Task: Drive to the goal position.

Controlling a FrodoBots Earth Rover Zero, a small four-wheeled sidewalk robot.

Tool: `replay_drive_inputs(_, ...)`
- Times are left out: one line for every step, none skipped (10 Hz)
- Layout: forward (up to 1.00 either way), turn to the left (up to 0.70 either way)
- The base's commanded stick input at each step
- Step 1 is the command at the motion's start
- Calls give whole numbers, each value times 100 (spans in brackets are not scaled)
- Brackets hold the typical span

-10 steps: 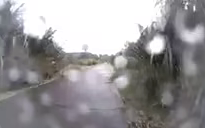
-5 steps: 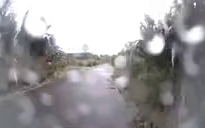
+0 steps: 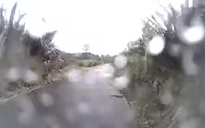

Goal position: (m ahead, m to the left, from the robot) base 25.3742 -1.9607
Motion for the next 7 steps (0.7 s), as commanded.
replay_drive_inputs(100,0)
replay_drive_inputs(100,0)
replay_drive_inputs(100,0)
replay_drive_inputs(100,0)
replay_drive_inputs(100,0)
replay_drive_inputs(100,-1)
replay_drive_inputs(100,-2)
